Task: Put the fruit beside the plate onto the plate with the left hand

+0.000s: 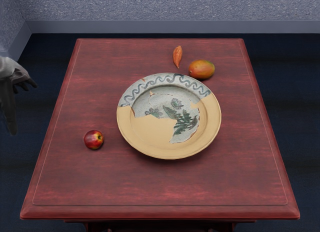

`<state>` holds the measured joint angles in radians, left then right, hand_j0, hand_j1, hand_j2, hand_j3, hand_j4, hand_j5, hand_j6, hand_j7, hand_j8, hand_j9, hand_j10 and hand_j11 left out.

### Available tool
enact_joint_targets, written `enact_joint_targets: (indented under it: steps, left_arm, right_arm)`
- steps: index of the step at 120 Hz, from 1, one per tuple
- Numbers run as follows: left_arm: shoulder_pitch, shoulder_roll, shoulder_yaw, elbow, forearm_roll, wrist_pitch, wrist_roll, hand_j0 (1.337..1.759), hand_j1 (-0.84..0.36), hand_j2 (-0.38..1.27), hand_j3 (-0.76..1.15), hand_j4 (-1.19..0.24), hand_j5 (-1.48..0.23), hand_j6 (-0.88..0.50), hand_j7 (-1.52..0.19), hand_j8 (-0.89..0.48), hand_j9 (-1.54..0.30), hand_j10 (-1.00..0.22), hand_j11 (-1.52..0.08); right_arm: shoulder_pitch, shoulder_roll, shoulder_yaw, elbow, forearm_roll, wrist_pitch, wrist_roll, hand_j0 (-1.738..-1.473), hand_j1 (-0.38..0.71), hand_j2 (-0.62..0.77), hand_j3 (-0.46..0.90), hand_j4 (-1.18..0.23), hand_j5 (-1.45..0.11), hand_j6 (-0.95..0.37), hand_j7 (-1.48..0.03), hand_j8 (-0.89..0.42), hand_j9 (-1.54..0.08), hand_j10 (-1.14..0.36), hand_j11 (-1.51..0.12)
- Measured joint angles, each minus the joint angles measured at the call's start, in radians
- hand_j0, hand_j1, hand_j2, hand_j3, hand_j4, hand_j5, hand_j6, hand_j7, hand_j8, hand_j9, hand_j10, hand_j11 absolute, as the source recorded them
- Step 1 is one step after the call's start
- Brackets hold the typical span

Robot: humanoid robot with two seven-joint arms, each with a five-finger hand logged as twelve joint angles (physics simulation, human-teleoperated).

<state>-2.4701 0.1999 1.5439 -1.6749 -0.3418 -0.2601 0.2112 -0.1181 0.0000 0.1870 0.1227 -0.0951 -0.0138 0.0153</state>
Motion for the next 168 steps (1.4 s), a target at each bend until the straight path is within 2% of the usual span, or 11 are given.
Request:
enact_joint_targets:
  steps: [5,19,37,51,66,95,114,134,152,168]
  left_arm:
    - [0.034,-0.025,-0.036,-0.009,-0.008,0.094,-0.002,1.658,0.33,0.0,0.0,-0.01,-0.02,-0.01,-0.02,-0.01,-0.02,-0.01,-0.02]
    - [0.105,-0.094,-0.138,0.007,-0.02,0.254,-0.056,1.658,0.33,0.0,0.0,-0.01,-0.02,-0.01,-0.02,-0.01,-0.02,-0.01,-0.02]
    - [0.222,-0.169,-0.282,0.044,-0.03,0.329,-0.081,1.658,0.33,0.0,0.0,-0.02,-0.02,-0.02,-0.02,-0.02,-0.02,-0.02,-0.02]
    - [0.262,-0.199,-0.325,0.068,-0.053,0.367,-0.088,1.658,0.33,0.0,0.0,-0.02,-0.02,-0.02,-0.02,-0.02,-0.02,-0.02,-0.02]
    - [0.267,-0.2,-0.342,0.072,-0.067,0.392,-0.088,1.658,0.33,0.0,0.0,-0.02,-0.02,-0.02,-0.02,-0.02,-0.02,-0.02,-0.02]
    - [0.269,-0.2,-0.333,0.015,-0.092,0.349,-0.074,1.658,0.32,0.0,0.0,-0.02,-0.03,-0.02,-0.03,-0.02,-0.03,-0.02,-0.03]
    - [0.26,-0.2,-0.34,-0.039,-0.131,0.439,-0.096,1.658,0.32,0.01,0.0,-0.03,-0.04,-0.03,-0.04,-0.03,-0.04,-0.03,-0.04]
    - [0.258,-0.2,-0.342,-0.066,-0.14,0.506,-0.103,1.658,0.32,0.01,0.0,-0.03,-0.04,-0.03,-0.04,-0.03,-0.04,-0.03,-0.04]
    - [0.281,-0.2,-0.354,-0.08,-0.142,0.596,-0.097,1.658,0.32,0.0,0.0,-0.02,-0.03,-0.02,-0.03,-0.02,-0.03,-0.02,-0.03]
    - [0.293,-0.2,-0.374,-0.083,-0.143,0.583,-0.081,1.658,0.32,0.0,0.0,-0.02,-0.03,-0.02,-0.03,-0.02,-0.03,-0.02,-0.03]
  right_arm:
    - [0.0,0.0,0.0,0.0,0.0,0.0,0.0,-1.658,-0.35,0.0,0.0,0.0,0.0,0.0,0.0,0.0,0.0,0.0,0.0]
    - [0.0,0.0,0.0,0.0,0.0,0.0,0.0,-1.658,-0.35,0.0,0.0,0.0,0.0,0.0,0.0,0.0,0.0,0.0,0.0]
    - [0.0,0.0,0.0,0.0,0.0,0.0,0.0,-1.658,-0.35,0.0,0.0,0.0,0.0,0.0,0.0,0.0,0.0,0.0,0.0]
    - [0.0,0.0,0.0,0.0,0.0,0.0,0.0,-1.658,-0.35,0.0,0.0,0.0,0.0,0.0,0.0,0.0,0.0,0.0,0.0]
    - [0.0,0.0,0.0,0.0,0.0,0.0,0.0,-1.658,-0.35,0.0,0.0,0.0,0.0,0.0,0.0,0.0,0.0,0.0,0.0]
    - [0.0,0.0,0.0,0.0,0.0,0.0,0.0,-1.658,-0.35,0.0,0.0,0.0,0.0,0.0,0.0,0.0,0.0,0.0,0.0]
    - [0.0,0.0,0.0,0.0,0.0,0.0,0.0,-1.658,-0.35,0.0,0.0,0.0,0.0,0.0,0.0,0.0,0.0,0.0,0.0]
    - [0.0,0.0,0.0,0.0,0.0,0.0,0.0,-1.658,-0.35,0.0,0.0,0.0,0.0,0.0,0.0,0.0,0.0,0.0,0.0]
    - [0.0,0.0,0.0,0.0,0.0,0.0,0.0,-1.658,-0.35,0.0,0.0,0.0,0.0,0.0,0.0,0.0,0.0,0.0,0.0]
    - [0.0,0.0,0.0,0.0,0.0,0.0,0.0,-1.658,-0.35,0.0,0.0,0.0,0.0,0.0,0.0,0.0,0.0,0.0,0.0]
